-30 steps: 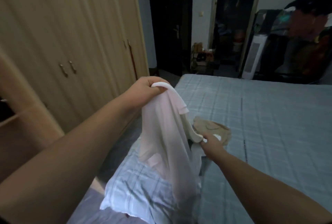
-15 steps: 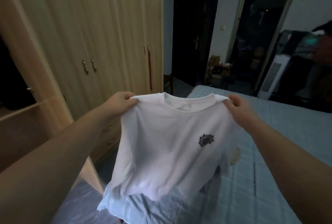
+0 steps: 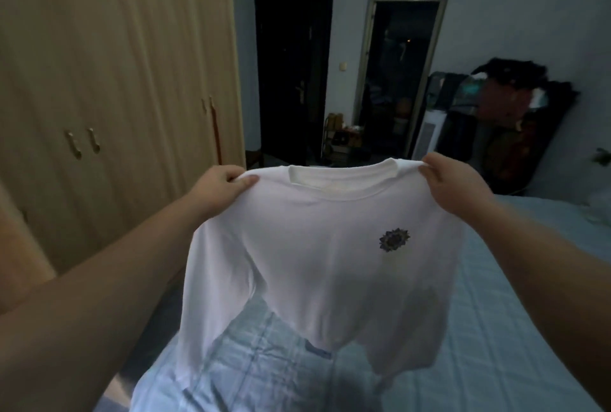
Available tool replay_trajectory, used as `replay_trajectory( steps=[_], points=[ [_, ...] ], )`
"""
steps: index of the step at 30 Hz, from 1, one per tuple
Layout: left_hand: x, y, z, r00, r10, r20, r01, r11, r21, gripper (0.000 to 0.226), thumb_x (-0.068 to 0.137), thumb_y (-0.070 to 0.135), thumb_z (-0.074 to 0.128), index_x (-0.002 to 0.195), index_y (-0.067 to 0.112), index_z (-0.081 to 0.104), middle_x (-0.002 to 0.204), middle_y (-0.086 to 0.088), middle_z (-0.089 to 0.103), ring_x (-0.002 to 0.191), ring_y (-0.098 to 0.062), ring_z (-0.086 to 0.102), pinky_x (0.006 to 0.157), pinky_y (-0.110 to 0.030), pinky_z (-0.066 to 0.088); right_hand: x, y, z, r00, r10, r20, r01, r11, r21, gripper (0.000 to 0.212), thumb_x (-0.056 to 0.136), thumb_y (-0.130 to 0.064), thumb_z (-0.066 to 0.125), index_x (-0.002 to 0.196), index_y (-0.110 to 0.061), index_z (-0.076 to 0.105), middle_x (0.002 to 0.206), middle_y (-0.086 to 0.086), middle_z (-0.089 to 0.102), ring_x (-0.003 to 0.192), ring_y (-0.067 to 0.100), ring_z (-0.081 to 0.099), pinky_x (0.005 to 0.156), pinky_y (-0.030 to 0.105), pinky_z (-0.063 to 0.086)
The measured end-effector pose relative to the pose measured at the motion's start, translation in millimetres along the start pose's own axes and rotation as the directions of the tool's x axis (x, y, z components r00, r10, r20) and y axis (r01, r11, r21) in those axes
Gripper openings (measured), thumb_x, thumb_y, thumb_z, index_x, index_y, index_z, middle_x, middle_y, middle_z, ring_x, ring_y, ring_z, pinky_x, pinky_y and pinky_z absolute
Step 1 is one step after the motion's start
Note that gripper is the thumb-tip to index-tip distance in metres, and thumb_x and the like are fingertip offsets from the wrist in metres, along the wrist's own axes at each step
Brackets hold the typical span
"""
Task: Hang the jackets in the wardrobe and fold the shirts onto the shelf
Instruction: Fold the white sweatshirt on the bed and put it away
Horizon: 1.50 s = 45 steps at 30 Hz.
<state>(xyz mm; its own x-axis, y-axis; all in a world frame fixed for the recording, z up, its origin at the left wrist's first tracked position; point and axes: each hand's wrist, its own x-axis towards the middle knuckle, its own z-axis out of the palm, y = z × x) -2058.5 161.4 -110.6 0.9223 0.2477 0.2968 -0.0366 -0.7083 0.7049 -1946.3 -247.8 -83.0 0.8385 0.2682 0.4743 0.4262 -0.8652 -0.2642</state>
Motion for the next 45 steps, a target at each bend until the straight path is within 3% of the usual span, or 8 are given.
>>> replay_trajectory(
  steps=[5, 10, 13, 17, 20, 30, 40, 45],
  points=[
    [11.4, 38.1, 36.2, 0.992, 0.11, -0.069, -0.116, 0.99, -0.084, 0.021, 0.095, 0.039, 0.059, 0.086, 0.024, 0.07, 0.09, 0.002, 0.07, 0.084, -0.014, 0.063, 0.071, -0.03, 0.047, -31.3, 50.0, -26.4, 0.994, 0.103, 0.023, -0.1, 0.987, -0.125, 0.013, 0.099, -0.011, 0.043, 0.093, -0.009, 0.055, 0.092, 0.009, 0.053, 0.086, 0.032, 0.055, 0.071, 0.035, 0.038],
    [9.9, 79.0, 84.7, 0.97, 0.221, -0.102, -0.224, 0.975, -0.015, 0.028, 0.093, 0.055, 0.052, 0.095, 0.033, 0.069, 0.089, 0.015, 0.067, 0.085, -0.01, 0.06, 0.075, -0.038, 0.05, -101.5, 104.5, -51.4, 0.883, 0.374, -0.285, -0.349, 0.927, 0.136, 0.023, 0.102, -0.039, 0.038, 0.095, -0.021, 0.05, 0.083, 0.006, 0.059, 0.078, 0.032, 0.054, 0.07, 0.041, 0.045],
    [5.6, 107.7, 114.3, 0.949, 0.305, -0.078, -0.301, 0.952, 0.051, 0.029, 0.094, 0.056, 0.049, 0.094, 0.033, 0.066, 0.087, 0.013, 0.066, 0.083, -0.012, 0.058, 0.074, -0.038, 0.049, -137.2, 134.6, -64.4, 0.83, 0.446, -0.335, -0.429, 0.894, 0.126, 0.035, 0.101, -0.048, 0.038, 0.092, -0.018, 0.054, 0.086, 0.008, 0.062, 0.086, 0.036, 0.059, 0.071, 0.039, 0.041],
    [2.1, 123.6, 148.9, 0.923, 0.385, -0.011, -0.375, 0.905, 0.199, 0.034, 0.095, 0.053, 0.047, 0.08, 0.024, 0.058, 0.074, 0.005, 0.059, 0.075, -0.02, 0.055, 0.066, -0.038, 0.044, -178.1, 181.1, -90.2, 0.868, 0.294, -0.4, -0.406, 0.884, -0.231, 0.051, 0.094, -0.06, 0.03, 0.088, -0.014, 0.052, 0.085, 0.023, 0.064, 0.08, 0.044, 0.063, 0.063, 0.039, 0.039],
    [-2.4, 126.7, 177.3, 0.903, 0.427, 0.04, -0.42, 0.863, 0.279, 0.04, 0.096, 0.053, 0.045, 0.07, 0.023, 0.045, 0.067, 0.003, 0.053, 0.07, -0.025, 0.054, 0.062, -0.037, 0.041, -197.3, 211.0, -106.0, 0.875, 0.245, -0.417, -0.39, 0.868, -0.309, 0.045, 0.094, -0.053, 0.03, 0.088, -0.013, 0.049, 0.084, 0.027, 0.062, 0.077, 0.046, 0.062, 0.063, 0.042, 0.043],
    [-33.9, 177.7, 261.7, 0.912, 0.411, -0.002, -0.391, 0.87, 0.299, 0.039, 0.088, 0.058, 0.044, 0.071, 0.022, 0.046, 0.063, 0.005, 0.048, 0.066, -0.023, 0.049, 0.06, -0.037, 0.041, -221.8, 311.0, -128.3, 0.909, 0.15, -0.389, -0.303, 0.877, -0.372, 0.042, 0.097, -0.044, 0.034, 0.085, -0.009, 0.054, 0.083, 0.027, 0.061, 0.072, 0.047, 0.062, 0.059, 0.042, 0.045],
    [-73.3, 214.2, 352.4, 0.95, 0.301, -0.082, -0.249, 0.889, 0.383, 0.043, 0.086, 0.057, 0.041, 0.071, 0.017, 0.05, 0.065, 0.004, 0.047, 0.065, -0.021, 0.045, 0.057, -0.034, 0.036, -213.1, 425.4, -117.4, 0.965, 0.123, -0.231, -0.192, 0.933, -0.305, 0.046, 0.096, -0.052, 0.027, 0.091, -0.015, 0.054, 0.087, 0.021, 0.063, 0.078, 0.045, 0.063, 0.063, 0.045, 0.049],
    [-60.1, 209.4, 403.6, 0.972, 0.235, -0.004, -0.208, 0.871, 0.444, 0.046, 0.085, 0.06, 0.037, 0.072, 0.017, 0.047, 0.065, 0.004, 0.046, 0.072, -0.031, 0.057, 0.058, -0.033, 0.027, -197.8, 473.8, -81.8, 0.979, 0.158, -0.133, -0.19, 0.94, -0.283, 0.045, 0.096, -0.055, 0.027, 0.085, -0.017, 0.047, 0.083, 0.018, 0.062, 0.075, 0.042, 0.063, 0.058, 0.04, 0.043]
  ],
)
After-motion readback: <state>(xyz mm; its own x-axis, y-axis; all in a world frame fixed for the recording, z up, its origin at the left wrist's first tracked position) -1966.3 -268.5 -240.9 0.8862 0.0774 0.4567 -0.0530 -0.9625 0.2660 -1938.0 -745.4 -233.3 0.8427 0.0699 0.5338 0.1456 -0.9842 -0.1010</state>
